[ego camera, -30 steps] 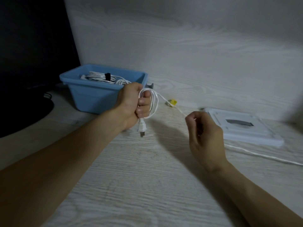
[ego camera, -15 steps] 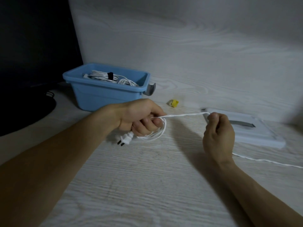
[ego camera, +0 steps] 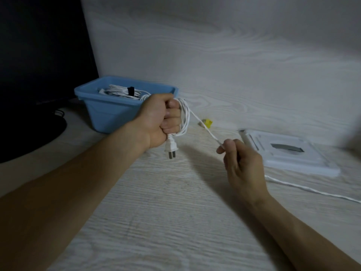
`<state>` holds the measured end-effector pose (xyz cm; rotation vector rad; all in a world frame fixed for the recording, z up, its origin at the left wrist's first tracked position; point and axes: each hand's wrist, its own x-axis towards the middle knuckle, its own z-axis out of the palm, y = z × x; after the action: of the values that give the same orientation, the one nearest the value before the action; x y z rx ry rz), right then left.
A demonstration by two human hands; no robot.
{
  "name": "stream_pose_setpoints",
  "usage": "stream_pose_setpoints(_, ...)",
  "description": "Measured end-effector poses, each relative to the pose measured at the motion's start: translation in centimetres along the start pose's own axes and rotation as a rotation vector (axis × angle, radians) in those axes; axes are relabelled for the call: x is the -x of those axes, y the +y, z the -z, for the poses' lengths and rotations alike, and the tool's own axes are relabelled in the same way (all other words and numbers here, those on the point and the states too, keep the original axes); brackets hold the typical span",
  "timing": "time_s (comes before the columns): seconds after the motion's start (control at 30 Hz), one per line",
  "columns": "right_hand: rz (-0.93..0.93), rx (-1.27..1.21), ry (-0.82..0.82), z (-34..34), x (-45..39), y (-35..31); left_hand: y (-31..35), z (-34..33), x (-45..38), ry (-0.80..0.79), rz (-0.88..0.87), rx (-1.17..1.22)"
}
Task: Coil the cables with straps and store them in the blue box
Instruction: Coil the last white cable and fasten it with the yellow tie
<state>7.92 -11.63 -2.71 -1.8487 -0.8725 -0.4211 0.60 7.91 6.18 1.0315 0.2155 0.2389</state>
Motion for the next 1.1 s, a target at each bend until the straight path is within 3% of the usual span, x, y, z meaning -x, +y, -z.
stream_pose_setpoints(0.13, 0.044, -0.017, 0.022, -0.1, 0.3, -0.5, 0.3, 0.6, -0.1, 0.139, -0.011, -0.185)
stream_pose_setpoints(0.23, 0.01, -0.057, 0.15, 0.4, 0.1, -0.4, 0.7, 0.9, 0.0, 0.116, 0.029, -0.383)
stream_pose_setpoints(0.3, -0.028, -0.046, 0.15, 0.5, -0.1, 0.0, 0.9, 0.9, 0.2, 0.082, 0.046, -0.409)
stream_pose_setpoints(0.43, -0.018, 0.053, -0.027, 0.1, 0.0, 0.4, 0.8, 0.5, 0.2, 0.05, 0.014, -0.213)
stream_pose_setpoints(0.6, 0.204, 0.152, -0.382, -0.1, 0.5, -0.3, -0.1, 0.4, -0.5, 0.042, -0.032, 0.095)
stream_pose_setpoints(0.7, 0.309, 0.289, -0.544, -0.5, 1.2, -0.3, -0.6, -0.1, -0.6, 0.021, -0.062, 0.129)
stream_pose_setpoints(0.9, 0.49, 0.349, -0.711, -1.5, 2.2, -1.4, -3.8, -0.8, -0.8, 0.136, -0.351, -0.527)
stream_pose_setpoints(1.03, 0.545, 0.368, -0.729, -1.3, 2.3, -1.7, -5.3, -0.9, -0.5, 0.041, -0.297, -0.798)
stream_pose_setpoints(1.1, 0.547, 0.334, -0.72, -1.0, 2.2, -1.9, -5.5, -1.0, -0.4, 0.029, -0.223, -0.787)
